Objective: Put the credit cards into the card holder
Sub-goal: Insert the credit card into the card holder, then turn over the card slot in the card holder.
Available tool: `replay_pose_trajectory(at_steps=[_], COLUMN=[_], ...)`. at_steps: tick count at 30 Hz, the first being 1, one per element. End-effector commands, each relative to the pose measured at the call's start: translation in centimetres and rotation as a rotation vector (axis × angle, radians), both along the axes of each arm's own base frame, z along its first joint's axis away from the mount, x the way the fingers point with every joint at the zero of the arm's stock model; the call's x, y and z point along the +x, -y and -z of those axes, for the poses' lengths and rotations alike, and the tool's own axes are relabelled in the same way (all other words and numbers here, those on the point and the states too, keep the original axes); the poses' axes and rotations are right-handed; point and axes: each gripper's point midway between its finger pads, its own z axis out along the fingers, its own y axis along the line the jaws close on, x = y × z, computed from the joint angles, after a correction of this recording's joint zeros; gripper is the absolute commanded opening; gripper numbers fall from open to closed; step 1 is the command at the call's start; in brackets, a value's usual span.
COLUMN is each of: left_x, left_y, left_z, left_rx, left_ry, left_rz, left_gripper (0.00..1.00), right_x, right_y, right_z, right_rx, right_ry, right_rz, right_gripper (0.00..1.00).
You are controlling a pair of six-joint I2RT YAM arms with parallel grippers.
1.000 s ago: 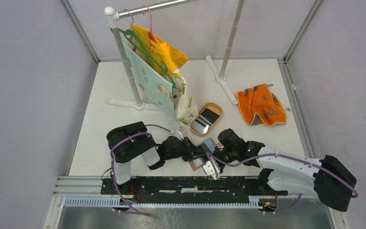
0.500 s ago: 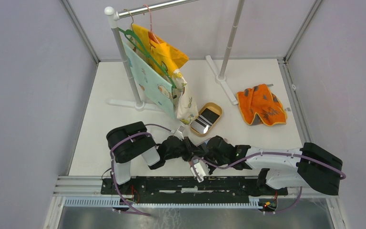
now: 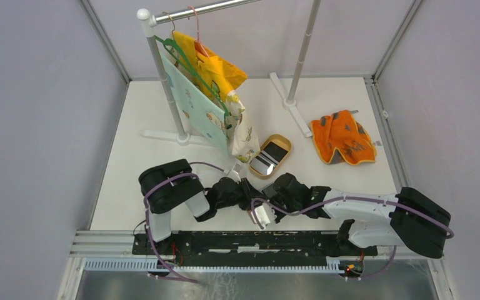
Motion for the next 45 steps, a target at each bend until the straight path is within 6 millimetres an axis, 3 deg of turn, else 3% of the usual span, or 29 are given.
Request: replay_pose_trajectory(at_steps=[1,6,9,13,22,27,32,45], left_x=[-0.8,-0.7,-0.6,-0.3,1.0,1.3,1.2,1.2], left_y=[-1.2,-1.4,-1.5,-1.8,-3.9,-4.6,-3.6,-3.1], left_z=[2.0,1.8,1.5,0.9,-0.2,-0.6,-1.1,-0.1], left_rx=[0.101,0.113,0.121,0.145,0.349,0.394,0.388,0.421], left_ry=[0.025,0.037,0.054,0.097,0.219,0.258,0.281,0.276], left_rz=[0.047,0.044,0.044,0.048,0.041,0.041,0.062,0.083], left_gripper=[0.28,0.3,0.31,0.31,0.3,0.28,0.25,0.23], right_x=[2.1,2.6,1.4,0.6,3.1,4.4,5.5,5.2], right_y=[0.0,0.3,-0.2,-0.4,0.3,0.6,1.4,2.1], right_z=[-1.8,-2.2,-3.1,-5.3,-7.8,-7.4,-5.8,-3.4], right_rx=[0.019,0.031,0.085,0.197,0.388,0.418,0.375,0.287], right_ry=[0.056,0.046,-0.042,-0.142,-0.367,-0.54,-0.692,-0.869], right_rz=[0.057,0.075,0.032,0.013,0.256,0.444,0.628,0.72], right_gripper=[0.06,0.06,0.08,0.17,0.5,0.56,0.56,0.55])
